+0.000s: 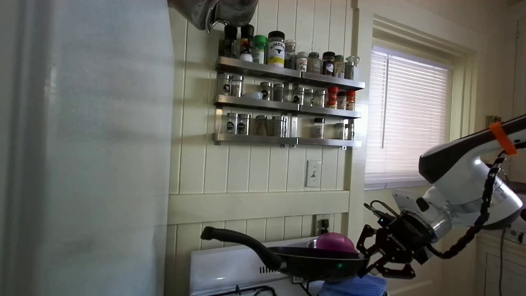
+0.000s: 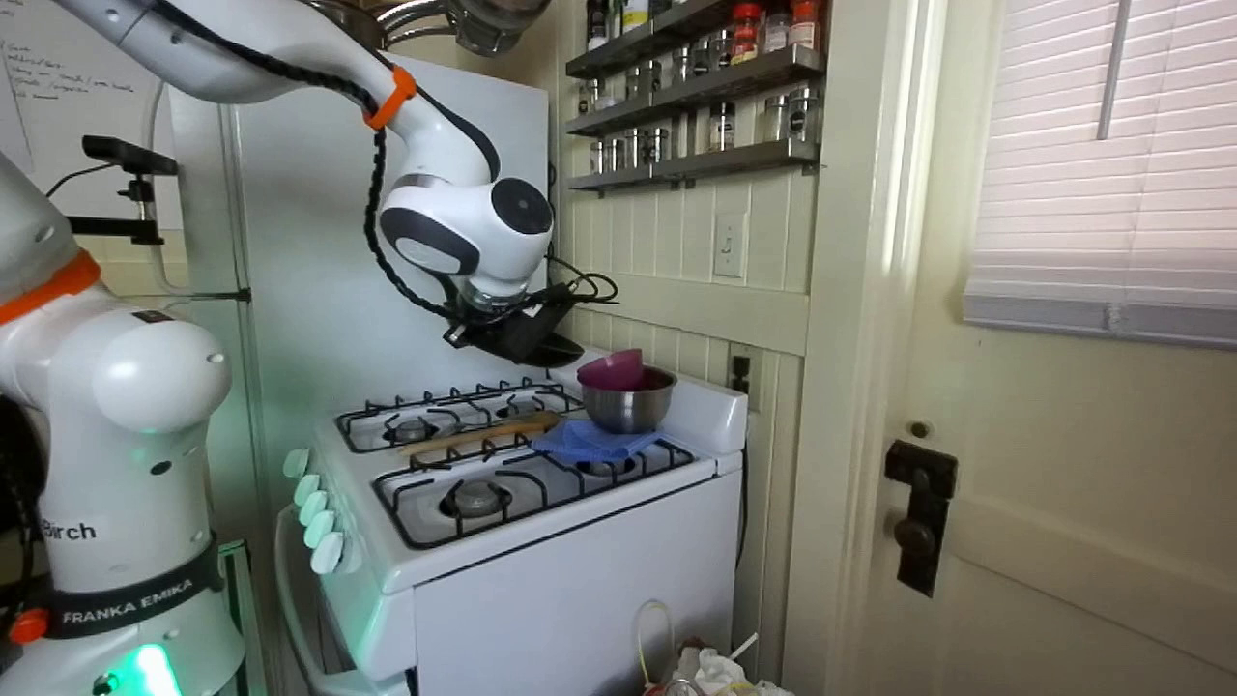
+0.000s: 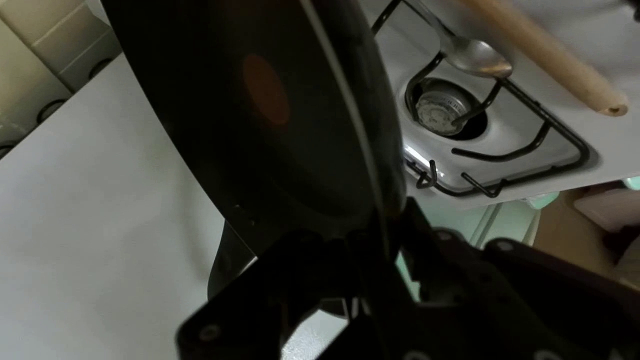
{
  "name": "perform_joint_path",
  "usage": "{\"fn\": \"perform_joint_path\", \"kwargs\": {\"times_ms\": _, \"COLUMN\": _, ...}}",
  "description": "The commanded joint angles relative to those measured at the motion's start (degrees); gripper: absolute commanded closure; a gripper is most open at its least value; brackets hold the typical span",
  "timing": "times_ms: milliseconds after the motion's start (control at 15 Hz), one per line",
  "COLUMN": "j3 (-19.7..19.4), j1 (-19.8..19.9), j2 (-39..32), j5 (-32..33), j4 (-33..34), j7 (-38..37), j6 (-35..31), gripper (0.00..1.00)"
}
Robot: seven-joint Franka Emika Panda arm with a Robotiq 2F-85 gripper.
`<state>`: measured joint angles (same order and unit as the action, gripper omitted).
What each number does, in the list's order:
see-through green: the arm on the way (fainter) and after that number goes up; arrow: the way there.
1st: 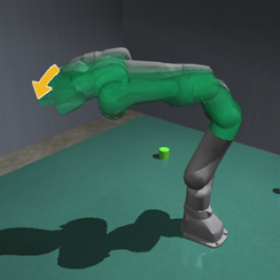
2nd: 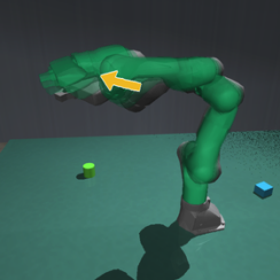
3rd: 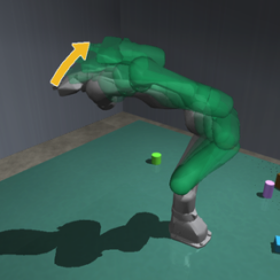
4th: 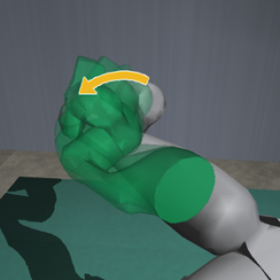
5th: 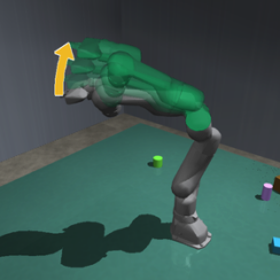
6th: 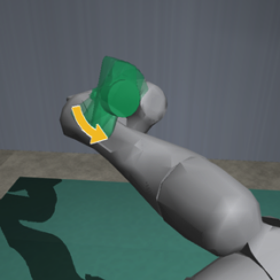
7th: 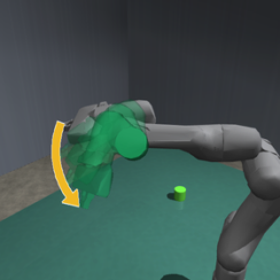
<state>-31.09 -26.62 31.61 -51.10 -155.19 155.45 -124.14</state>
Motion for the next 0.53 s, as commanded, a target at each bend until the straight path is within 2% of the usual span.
{"fn": "perform_joint_path", "kwargs": {"times_ms": 0, "j3": -4.79, "j1": -5.22, "j2": 1.31, "j5": -2.39, "j4": 0.94, "j7": 2.29, "j6": 3.35, "gripper": 0.98}}
{"fn": "perform_joint_path", "kwargs": {"times_ms": 467, "j3": -18.84, "j1": -15.97, "j2": 6.14, "j5": -5.14, "j4": 0.79, "j7": 2.28, "j6": 2.30, "gripper": 0.98}}
